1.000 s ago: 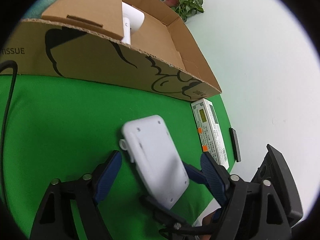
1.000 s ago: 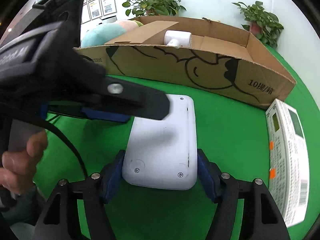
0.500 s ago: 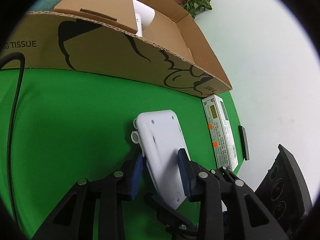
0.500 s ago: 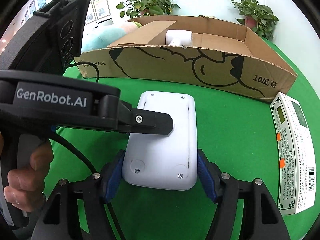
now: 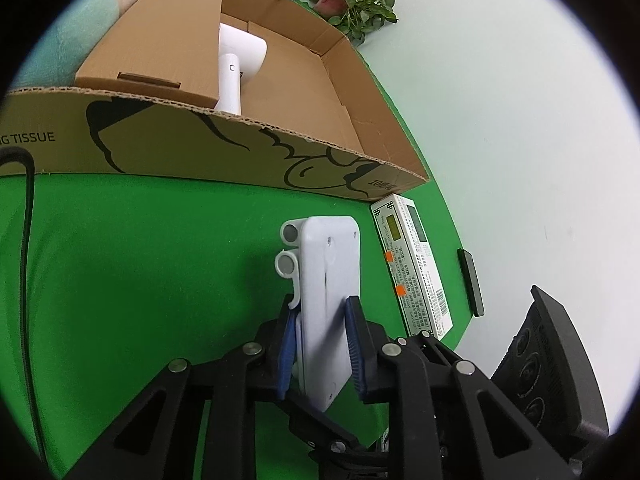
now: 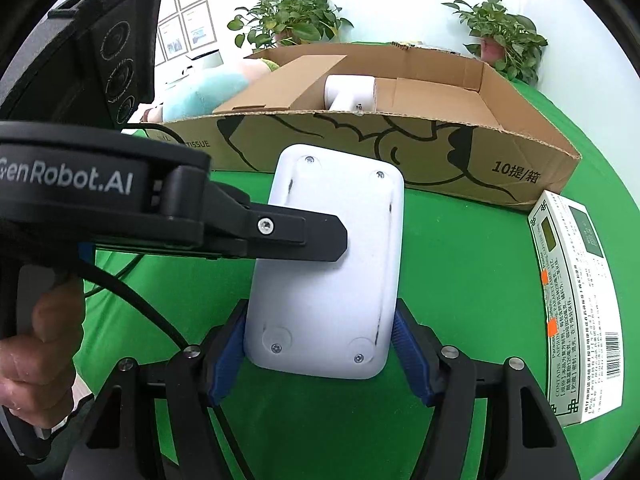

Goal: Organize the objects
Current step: 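Lift the white device with both grippers and carry it over the box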

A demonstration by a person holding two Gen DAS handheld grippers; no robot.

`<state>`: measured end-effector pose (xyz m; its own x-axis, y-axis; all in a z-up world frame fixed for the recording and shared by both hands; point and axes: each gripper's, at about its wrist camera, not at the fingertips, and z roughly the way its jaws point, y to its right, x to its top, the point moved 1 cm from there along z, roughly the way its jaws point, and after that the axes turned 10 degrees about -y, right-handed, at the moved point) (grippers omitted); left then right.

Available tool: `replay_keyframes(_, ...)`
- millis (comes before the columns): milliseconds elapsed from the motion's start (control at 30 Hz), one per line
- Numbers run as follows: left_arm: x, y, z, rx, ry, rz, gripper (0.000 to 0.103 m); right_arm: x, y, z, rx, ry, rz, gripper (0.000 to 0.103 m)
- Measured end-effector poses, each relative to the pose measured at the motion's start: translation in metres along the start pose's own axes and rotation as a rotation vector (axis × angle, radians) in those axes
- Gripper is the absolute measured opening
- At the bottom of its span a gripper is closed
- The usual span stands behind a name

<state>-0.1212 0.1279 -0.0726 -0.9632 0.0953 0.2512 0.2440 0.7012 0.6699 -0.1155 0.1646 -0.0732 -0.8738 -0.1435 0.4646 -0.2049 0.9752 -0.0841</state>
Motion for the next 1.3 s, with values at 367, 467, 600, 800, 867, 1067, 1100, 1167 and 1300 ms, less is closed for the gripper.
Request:
replay_keyframes(367,0.013,0.014,-0.011,0.01,0.028,0.05,0.022,0.013,0.002,-0.015,-0.015,0.046,0.02,0.065)
replay_keyframes(467,0.019,0.026,-0.022,0.011,0.055,0.074,0.022,0.021,0.0,-0.025,-0.019,0.068,0.019,0.065)
replay_keyframes(600,0.036,0.04,-0.039,0.022,0.083,0.113,0.022,0.038,0.0,-0.043,-0.03,0.114,0.019,0.065)
replay_keyframes(800,0.073,0.058,-0.051,0.018,0.111,0.161,0.022,0.075,0.008,-0.06,-0.047,0.156,0.037,0.065)
replay_keyframes(867,0.084,0.063,-0.054,0.019,0.115,0.174,0.022,0.089,0.011,-0.065,-0.05,0.165,0.044,0.065)
replay_keyframes(1067,0.122,0.064,-0.056,0.025,0.096,0.17,0.022,0.127,0.026,-0.067,-0.038,0.156,0.074,0.065)
replay_keyframes(1100,0.129,0.063,-0.054,0.024,0.093,0.165,0.022,0.133,0.029,-0.065,-0.035,0.15,0.08,0.065)
replay_keyframes(1167,0.143,0.062,-0.052,0.028,0.085,0.16,0.022,0.146,0.036,-0.062,-0.026,0.138,0.092,0.065)
replay_keyframes(1300,0.167,0.058,-0.048,0.025,0.072,0.147,0.022,0.173,0.047,-0.054,-0.017,0.113,0.105,0.065)
